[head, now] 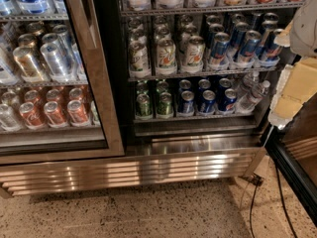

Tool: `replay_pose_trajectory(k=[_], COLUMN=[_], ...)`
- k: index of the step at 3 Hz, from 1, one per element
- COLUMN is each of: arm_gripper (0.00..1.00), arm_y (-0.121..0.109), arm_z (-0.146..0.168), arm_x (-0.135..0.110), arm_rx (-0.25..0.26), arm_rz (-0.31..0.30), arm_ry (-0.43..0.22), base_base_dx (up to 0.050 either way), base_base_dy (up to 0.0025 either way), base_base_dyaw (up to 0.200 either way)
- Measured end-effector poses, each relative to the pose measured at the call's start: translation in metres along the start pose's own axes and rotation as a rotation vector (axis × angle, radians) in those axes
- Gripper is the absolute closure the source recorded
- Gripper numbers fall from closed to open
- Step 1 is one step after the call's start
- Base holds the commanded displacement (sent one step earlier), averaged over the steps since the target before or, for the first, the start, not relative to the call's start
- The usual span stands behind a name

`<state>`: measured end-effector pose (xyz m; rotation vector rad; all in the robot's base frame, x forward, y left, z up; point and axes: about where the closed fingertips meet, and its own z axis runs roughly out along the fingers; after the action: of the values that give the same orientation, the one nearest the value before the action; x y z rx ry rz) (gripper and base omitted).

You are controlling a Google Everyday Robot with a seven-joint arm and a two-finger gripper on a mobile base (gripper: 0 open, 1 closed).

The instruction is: Close right fridge door

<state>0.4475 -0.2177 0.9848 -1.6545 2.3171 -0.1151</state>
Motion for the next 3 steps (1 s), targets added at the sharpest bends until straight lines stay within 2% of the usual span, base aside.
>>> replay_pose_trajectory(k=[3], arm_gripper=[0.00], arm_y=[0.0000], arm_z=[0.0000], arm_x=[0.0000], arm_rx=[0.000], arm_rz=[0.000], arm_ry=[0.000], base_base_dx=[-0.047], base_base_dy=[0.00001], base_base_dyaw=[0.000])
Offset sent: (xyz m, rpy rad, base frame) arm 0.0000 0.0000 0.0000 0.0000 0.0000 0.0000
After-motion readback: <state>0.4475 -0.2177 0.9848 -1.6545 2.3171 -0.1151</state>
